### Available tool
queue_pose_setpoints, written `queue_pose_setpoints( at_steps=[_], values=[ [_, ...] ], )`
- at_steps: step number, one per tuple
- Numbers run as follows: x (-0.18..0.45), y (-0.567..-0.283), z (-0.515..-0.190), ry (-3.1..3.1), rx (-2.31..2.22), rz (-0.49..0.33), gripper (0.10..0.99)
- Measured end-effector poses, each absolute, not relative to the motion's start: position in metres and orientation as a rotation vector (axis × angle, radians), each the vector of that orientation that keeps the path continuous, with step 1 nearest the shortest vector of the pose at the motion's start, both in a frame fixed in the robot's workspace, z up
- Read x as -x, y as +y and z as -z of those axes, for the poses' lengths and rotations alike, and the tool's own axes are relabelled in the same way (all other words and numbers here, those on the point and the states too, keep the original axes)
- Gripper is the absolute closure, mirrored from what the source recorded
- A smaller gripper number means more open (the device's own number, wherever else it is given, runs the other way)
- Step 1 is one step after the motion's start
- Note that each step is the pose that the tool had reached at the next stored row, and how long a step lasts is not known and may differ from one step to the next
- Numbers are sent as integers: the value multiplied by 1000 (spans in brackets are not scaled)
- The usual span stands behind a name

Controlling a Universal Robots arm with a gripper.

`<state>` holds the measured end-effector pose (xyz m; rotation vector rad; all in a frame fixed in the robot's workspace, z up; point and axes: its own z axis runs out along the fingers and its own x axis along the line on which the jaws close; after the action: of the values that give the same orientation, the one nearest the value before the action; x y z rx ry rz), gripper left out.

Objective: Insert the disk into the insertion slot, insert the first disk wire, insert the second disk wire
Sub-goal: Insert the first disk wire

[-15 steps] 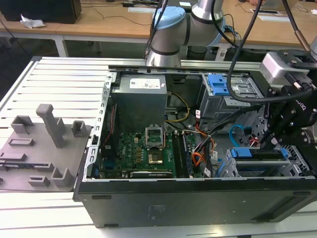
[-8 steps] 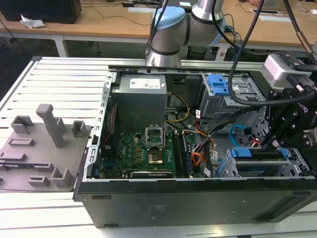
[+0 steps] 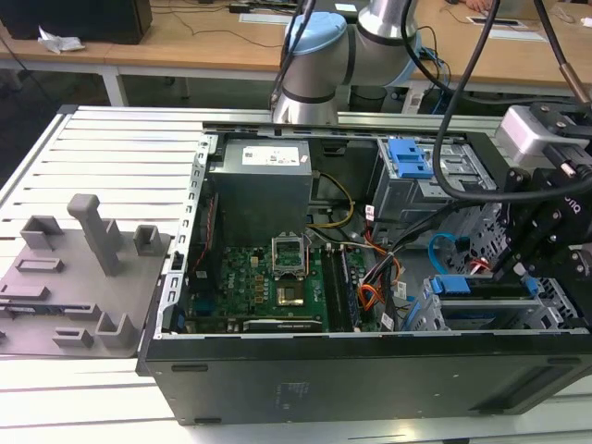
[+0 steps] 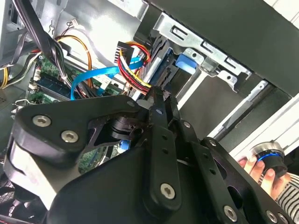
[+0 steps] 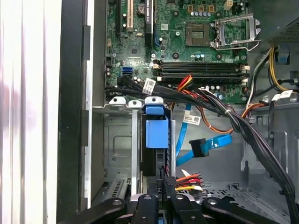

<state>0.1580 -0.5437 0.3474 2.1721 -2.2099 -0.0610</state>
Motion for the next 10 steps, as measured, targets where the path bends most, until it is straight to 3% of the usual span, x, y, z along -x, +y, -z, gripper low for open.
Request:
queue_pose_setpoints(
  at_steps=[10],
  values=[
    [-162,-541,-343,-2216,-2178,75,918]
  ],
)
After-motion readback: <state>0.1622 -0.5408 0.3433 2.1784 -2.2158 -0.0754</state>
